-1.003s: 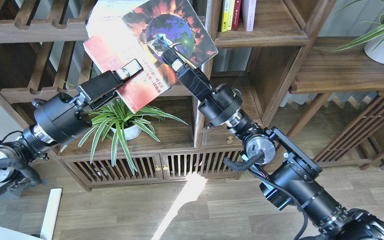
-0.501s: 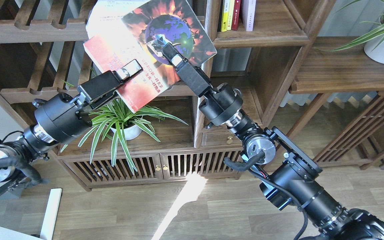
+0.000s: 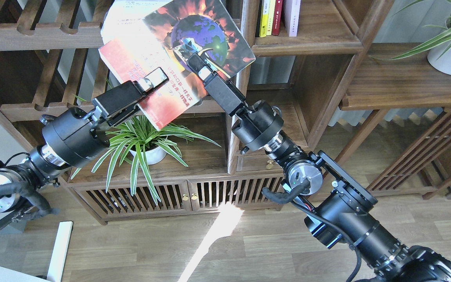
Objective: Organize books on shelf
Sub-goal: 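Open the left gripper and hold the red book with the right gripper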
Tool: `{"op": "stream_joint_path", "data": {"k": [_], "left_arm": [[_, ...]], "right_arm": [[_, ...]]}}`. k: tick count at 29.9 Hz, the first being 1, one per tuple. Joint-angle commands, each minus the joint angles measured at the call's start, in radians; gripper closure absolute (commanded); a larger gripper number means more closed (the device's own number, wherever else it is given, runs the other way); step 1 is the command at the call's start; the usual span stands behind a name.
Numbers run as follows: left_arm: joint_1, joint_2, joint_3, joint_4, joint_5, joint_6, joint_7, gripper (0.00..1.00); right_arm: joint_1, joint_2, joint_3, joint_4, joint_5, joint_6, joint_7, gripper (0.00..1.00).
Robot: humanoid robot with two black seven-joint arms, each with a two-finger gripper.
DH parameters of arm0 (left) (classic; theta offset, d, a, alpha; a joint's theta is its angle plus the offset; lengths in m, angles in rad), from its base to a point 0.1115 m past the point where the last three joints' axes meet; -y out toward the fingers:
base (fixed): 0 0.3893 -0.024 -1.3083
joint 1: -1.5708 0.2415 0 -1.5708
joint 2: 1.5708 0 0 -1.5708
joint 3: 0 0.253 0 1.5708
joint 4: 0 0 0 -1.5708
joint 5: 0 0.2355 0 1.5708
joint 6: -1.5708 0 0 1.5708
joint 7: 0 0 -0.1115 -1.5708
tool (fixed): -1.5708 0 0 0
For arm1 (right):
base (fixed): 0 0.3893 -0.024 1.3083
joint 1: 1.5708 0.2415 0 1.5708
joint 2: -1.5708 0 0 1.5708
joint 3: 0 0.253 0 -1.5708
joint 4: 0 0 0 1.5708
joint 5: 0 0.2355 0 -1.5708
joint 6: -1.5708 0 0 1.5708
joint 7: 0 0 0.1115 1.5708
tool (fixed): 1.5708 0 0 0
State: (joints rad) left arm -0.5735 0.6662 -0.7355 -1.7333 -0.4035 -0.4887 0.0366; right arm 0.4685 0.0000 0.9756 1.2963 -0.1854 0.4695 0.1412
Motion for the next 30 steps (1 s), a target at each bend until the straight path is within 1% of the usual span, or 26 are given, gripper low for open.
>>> {"op": "stream_joint_path", "data": {"k": [1,4,7,11,13,20,22,25,30], "left_arm": [[0.000,0.000,0.001,0.000,0.000,0.000,0.000,1.00],[0.000,0.000,0.001,0.000,0.000,0.000,0.000,1.00],[0.000,0.000,0.001,0.000,0.000,0.000,0.000,1.00],[0.003,-0.002,0.001,0.001,0.000,0.000,0.000,1.00],[0.004,-0.002,0.001,0.001,0.002,0.000,0.002,1.00],[0.001,-0.003,-0.002,0.001,0.003,0.000,0.003,0.98],[0.001,-0.002,-0.004,0.001,0.005,0.000,0.003,0.96],[0.001,-0.002,-0.007,0.006,0.005,0.000,0.003,0.91],[0.001,-0.004,-0.019,0.011,0.032,0.000,0.003,0.75]], "right_arm": [[0.002,0.000,0.000,0.000,0.000,0.000,0.000,0.43],[0.002,0.000,0.000,0.000,0.000,0.001,0.000,0.46],[0.002,0.000,0.000,0.000,0.000,0.011,0.000,0.52],[-0.005,0.000,0.000,0.000,0.004,0.019,0.000,0.64],[-0.005,0.000,0.000,0.000,0.012,0.019,0.000,0.68],[-0.007,0.000,-0.002,0.000,0.081,0.019,-0.005,0.92],[-0.005,0.000,-0.002,-0.002,0.089,0.019,-0.008,0.93],[-0.005,0.000,-0.002,0.000,0.092,0.019,-0.008,0.94],[-0.007,0.000,-0.002,-0.002,0.092,0.019,-0.008,0.95]]}}
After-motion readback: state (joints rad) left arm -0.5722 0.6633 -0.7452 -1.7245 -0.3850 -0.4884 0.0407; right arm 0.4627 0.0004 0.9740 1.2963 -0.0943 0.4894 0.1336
